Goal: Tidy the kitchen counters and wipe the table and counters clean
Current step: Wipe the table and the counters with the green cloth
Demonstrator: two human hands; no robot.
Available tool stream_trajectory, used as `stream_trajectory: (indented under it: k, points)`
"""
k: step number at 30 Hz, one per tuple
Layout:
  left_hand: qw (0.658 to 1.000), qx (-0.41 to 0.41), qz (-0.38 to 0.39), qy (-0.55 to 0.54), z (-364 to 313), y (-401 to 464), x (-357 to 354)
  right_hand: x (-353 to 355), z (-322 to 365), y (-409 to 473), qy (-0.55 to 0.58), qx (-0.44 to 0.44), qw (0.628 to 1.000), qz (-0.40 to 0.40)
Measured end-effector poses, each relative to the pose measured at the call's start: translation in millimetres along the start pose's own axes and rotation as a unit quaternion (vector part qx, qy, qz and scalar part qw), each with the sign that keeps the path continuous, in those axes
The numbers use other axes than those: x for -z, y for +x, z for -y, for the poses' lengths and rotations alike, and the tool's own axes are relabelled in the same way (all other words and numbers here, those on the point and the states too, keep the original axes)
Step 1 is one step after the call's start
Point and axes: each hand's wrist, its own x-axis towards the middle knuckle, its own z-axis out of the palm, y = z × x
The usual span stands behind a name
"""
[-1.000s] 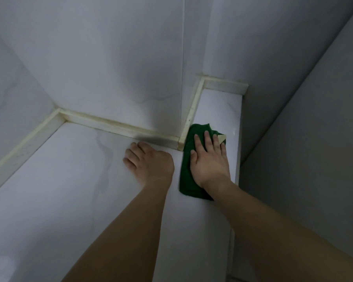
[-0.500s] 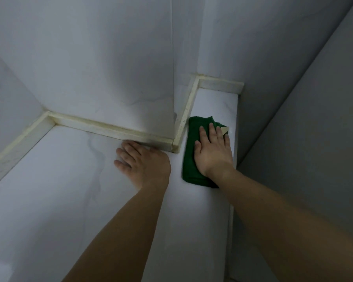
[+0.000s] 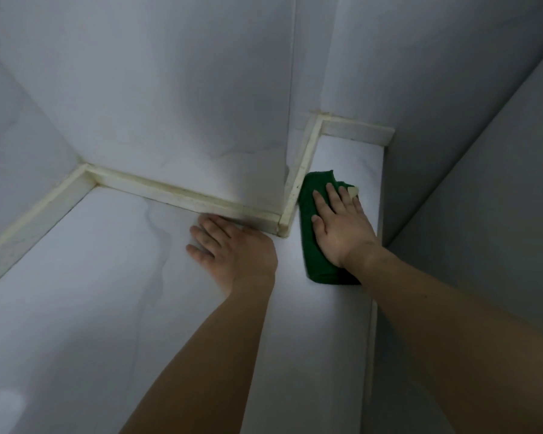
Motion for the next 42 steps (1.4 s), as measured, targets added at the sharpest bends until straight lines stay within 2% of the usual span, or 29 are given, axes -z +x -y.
stream_trajectory:
  k: [5,11,14,17,22,25,42]
  points:
    - [1.0,0.0,-0.002,-0.001,-3.7,2.7,-1.0,3.1,-5.1,35.2,0.021,-0.017,0.999,-0.016]
    - [1.0,0.002,0.003,0.002,-2.7,3.3,-1.9,1.5,-1.8,55.5,0.049,-0.227,0.972,-0.04]
    - [1.0,-0.001,0.002,0.001,-3.7,4.5,-1.0,1.8,1.2,62.9,0.049,-0.264,0.962,-0.041]
    - [1.0,-0.001,0.003,0.002,-3.9,4.7,-2.6,0.8,-0.3,64.2,0.038,-0.238,0.97,-0.032]
    - [1.0,-0.003,0.006,0.004,-3.4,3.9,-1.7,6.3,-7.2,70.8,0.008,-0.093,0.995,-0.026]
    - [1.0,-0.003,0.011,0.003,-3.8,3.3,0.2,8.0,-10.4,77.8,0.003,-0.046,0.999,-0.019]
    - [1.0,0.003,0.0,0.005,-3.9,4.7,-0.3,15.7,-28.0,126.9,0.011,-0.052,0.998,-0.015]
